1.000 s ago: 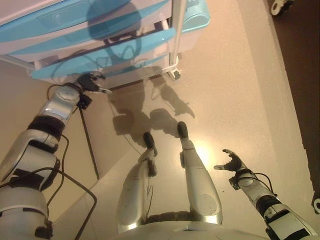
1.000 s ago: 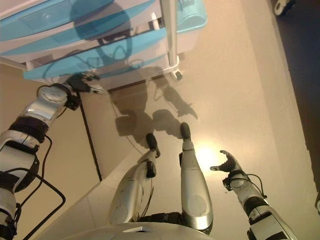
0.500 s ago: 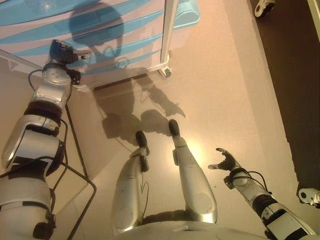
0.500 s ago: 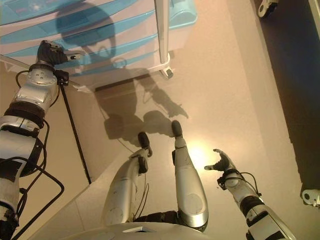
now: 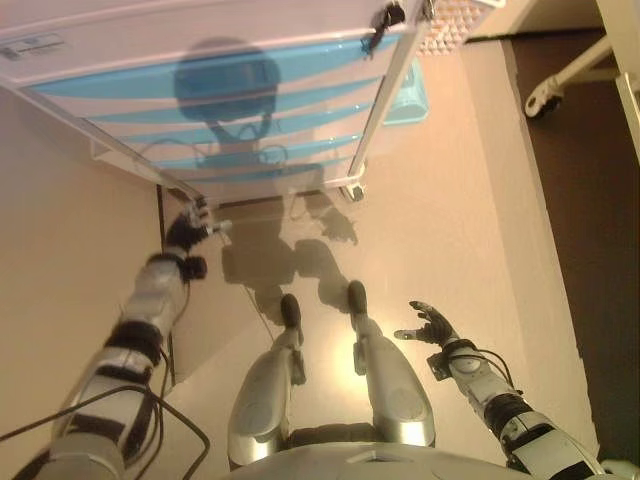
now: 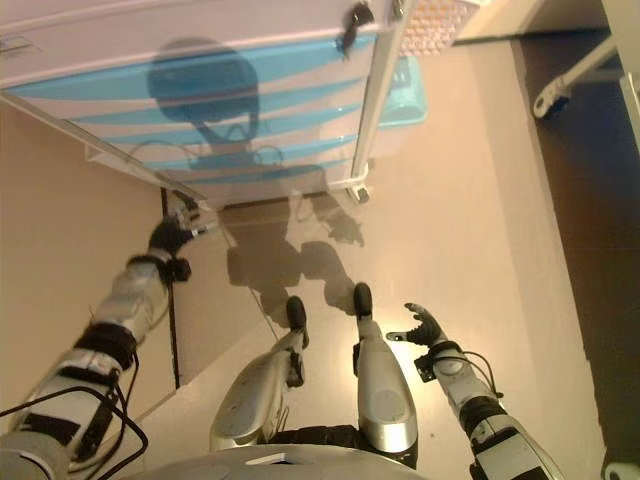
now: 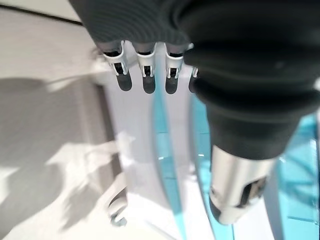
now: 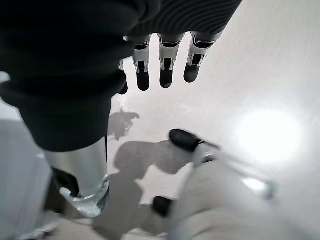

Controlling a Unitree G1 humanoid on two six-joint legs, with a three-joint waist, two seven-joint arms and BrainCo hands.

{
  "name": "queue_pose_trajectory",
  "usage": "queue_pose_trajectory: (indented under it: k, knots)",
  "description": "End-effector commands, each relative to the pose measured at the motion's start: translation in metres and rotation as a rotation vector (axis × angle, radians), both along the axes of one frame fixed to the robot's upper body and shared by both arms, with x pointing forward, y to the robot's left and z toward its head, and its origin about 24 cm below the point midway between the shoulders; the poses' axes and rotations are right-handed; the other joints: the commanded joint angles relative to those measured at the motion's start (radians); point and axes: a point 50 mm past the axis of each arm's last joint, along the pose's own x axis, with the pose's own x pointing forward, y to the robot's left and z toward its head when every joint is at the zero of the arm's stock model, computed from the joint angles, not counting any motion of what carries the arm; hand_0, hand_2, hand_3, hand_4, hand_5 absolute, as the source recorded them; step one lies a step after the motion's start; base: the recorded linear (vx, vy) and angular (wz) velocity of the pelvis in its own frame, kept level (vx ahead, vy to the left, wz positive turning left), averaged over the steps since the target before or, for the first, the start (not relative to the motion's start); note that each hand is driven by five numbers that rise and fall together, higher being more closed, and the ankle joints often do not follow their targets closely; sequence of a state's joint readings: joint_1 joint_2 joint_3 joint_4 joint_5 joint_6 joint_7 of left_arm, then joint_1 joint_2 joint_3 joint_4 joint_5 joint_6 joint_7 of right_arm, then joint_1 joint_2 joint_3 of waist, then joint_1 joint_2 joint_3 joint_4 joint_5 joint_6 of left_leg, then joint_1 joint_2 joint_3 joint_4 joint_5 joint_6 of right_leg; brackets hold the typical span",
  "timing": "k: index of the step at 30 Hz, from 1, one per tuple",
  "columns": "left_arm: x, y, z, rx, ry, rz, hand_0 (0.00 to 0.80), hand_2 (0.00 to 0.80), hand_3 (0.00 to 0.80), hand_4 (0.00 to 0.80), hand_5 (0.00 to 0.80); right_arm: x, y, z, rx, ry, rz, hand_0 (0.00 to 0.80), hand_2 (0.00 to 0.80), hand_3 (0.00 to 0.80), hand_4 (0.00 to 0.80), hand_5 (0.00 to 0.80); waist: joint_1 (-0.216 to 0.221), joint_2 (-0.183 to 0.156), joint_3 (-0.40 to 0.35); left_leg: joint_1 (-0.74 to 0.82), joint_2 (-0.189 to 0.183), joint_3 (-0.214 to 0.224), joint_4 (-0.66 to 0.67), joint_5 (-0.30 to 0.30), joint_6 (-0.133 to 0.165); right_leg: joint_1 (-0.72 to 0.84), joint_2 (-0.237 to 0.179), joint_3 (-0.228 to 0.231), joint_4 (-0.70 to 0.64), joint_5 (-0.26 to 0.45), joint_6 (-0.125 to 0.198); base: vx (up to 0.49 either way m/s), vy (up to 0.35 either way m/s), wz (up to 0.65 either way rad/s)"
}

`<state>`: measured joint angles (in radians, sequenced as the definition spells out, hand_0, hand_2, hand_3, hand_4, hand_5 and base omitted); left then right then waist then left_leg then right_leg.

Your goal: Open the drawer and pick up the medicine

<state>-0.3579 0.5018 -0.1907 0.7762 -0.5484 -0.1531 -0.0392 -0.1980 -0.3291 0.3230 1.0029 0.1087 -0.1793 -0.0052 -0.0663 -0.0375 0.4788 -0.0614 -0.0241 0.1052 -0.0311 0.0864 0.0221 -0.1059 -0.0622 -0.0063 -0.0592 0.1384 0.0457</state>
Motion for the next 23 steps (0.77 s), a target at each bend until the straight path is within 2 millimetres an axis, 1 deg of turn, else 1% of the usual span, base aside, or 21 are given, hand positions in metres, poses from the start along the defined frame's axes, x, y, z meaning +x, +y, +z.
queue_pose_trajectory:
  k: [1,3,4,5,6,7,9,10,11,13,17,20,23]
  knots:
    - [-0.028,-0.012,-0.04,-0.055,0.064,0.014,0.0,0.0,0.0,0.0,0.0,-0.045,-0.018,-0.022,0.105,0.134,-0.079,0.0,0.0,0.0,0.0,0.0,0.027,0.045,-0.202,0.008,-0.026,-0.064,0.022,-0.099,-0.016,0.025,0.012,-0.054,0.078,-0.106,0.015,0.141,-0.082,0.22]
    - [-0.042,-0.013,-0.056,-0.086,0.12,0.037,0.0,0.0,0.0,0.0,0.0,-0.052,-0.019,-0.026,0.135,0.166,-0.093,0.0,0.0,0.0,0.0,0.0,0.035,0.045,-0.23,0.025,-0.026,-0.068,0.021,-0.101,-0.017,0.049,0.012,-0.064,0.067,-0.108,0.011,0.103,-0.059,0.21]
    - [-0.062,-0.019,-0.078,-0.116,0.193,0.069,0.0,0.0,0.0,0.0,0.0,-0.06,-0.019,-0.031,0.155,0.201,-0.116,0.0,0.0,0.0,0.0,0.0,0.048,0.043,-0.262,0.043,-0.026,-0.075,0.02,-0.105,-0.019,0.075,0.014,-0.076,0.057,-0.112,0.009,0.135,-0.074,0.17]
    - [-0.072,-0.022,-0.087,-0.136,0.231,0.08,0.0,0.0,0.0,0.0,0.0,-0.064,-0.019,-0.033,0.165,0.217,-0.125,0.0,0.0,0.0,0.0,0.0,0.054,0.042,-0.274,0.053,-0.026,-0.079,0.018,-0.108,-0.019,0.091,0.015,-0.084,0.05,-0.114,0.007,0.15,-0.083,0.2]
    - [-0.087,-0.024,-0.099,-0.148,0.289,0.095,0.0,0.0,0.0,0.0,0.0,-0.069,-0.017,-0.036,0.183,0.239,-0.134,0.0,0.0,0.0,0.0,0.0,0.062,0.04,-0.291,0.064,-0.026,-0.083,0.018,-0.11,-0.021,0.107,0.016,-0.092,0.043,-0.116,0.006,0.096,-0.059,0.21]
    - [-0.094,-0.025,-0.105,-0.141,0.318,0.085,0.0,0.0,0.0,0.0,0.0,-0.071,-0.016,-0.038,0.19,0.25,-0.138,0.0,0.0,0.0,0.0,0.0,0.065,0.038,-0.3,0.071,-0.026,-0.084,0.015,-0.11,-0.021,0.115,0.018,-0.097,0.04,-0.116,0.005,0.087,-0.064,0.25]
    - [-0.119,-0.028,-0.123,-0.11,0.428,0.049,0.0,0.0,0.0,0.0,0.0,-0.078,-0.013,-0.042,0.203,0.283,-0.154,0.0,0.0,0.0,0.0,0.0,0.074,0.033,-0.327,0.095,-0.024,-0.089,0.0,-0.109,-0.024,0.141,0.024,-0.108,0.029,-0.12,0.004,0.058,-0.052,0.19]
    - [-0.121,-0.028,-0.124,-0.107,0.439,0.045,0.0,0.0,0.0,0.0,0.0,-0.078,-0.013,-0.042,0.203,0.285,-0.153,0.0,0.0,0.0,0.0,0.0,0.074,0.033,-0.328,0.097,-0.024,-0.09,-0.002,-0.109,-0.024,0.143,0.024,-0.109,0.027,-0.12,0.005,0.042,-0.039,0.09]
    - [-0.135,-0.028,-0.133,-0.101,0.5,0.025,0.0,0.0,0.0,0.0,0.0,-0.081,-0.013,-0.044,0.203,0.304,-0.153,0.0,0.0,0.0,0.0,0.0,0.078,0.033,-0.341,0.114,-0.022,-0.09,-0.019,-0.106,-0.025,0.16,0.027,-0.118,0.021,-0.126,0.005,0.025,-0.025,0.04]
    - [-0.146,-0.029,-0.139,-0.103,0.547,0.021,0.0,0.0,0.0,0.0,0.0,-0.085,-0.013,-0.046,0.198,0.32,-0.152,0.0,0.0,0.0,0.0,0.0,0.079,0.034,-0.354,0.129,-0.018,-0.092,-0.035,-0.102,-0.028,0.173,0.029,-0.125,0.022,-0.134,0.006,0.028,-0.024,0.08]
    - [-0.165,-0.028,-0.148,-0.158,0.616,0.093,0.0,0.0,0.0,0.0,0.0,-0.091,-0.01,-0.05,0.198,0.342,-0.171,0.0,0.0,0.0,0.0,0.0,0.083,0.035,-0.374,0.147,-0.018,-0.099,-0.044,-0.105,-0.028,0.196,0.029,-0.139,0.022,-0.148,0.004,0.02,-0.016,0.19]
    - [-0.175,-0.033,-0.154,-0.152,0.669,0.04,0.0,0.0,0.0,0.0,0.0,-0.096,-0.007,-0.052,0.201,0.36,-0.173,0.0,0.0,0.0,0.0,0.0,0.084,0.031,-0.381,0.155,-0.02,-0.098,-0.042,-0.111,-0.025,0.206,0.029,-0.141,0.018,-0.149,0.004,0.002,-0.007,0.02]
    - [-0.178,-0.034,-0.155,-0.152,0.693,0.007,0.0,0.0,0.0,0.0,0.0,-0.099,-0.005,-0.054,0.186,0.375,-0.157,0.0,0.0,0.0,0.0,0.0,0.08,0.031,-0.385,0.166,-0.021,-0.094,-0.042,-0.118,-0.021,0.213,0.029,-0.138,0.015,-0.15,0.005,0.0,0.0,0.0]
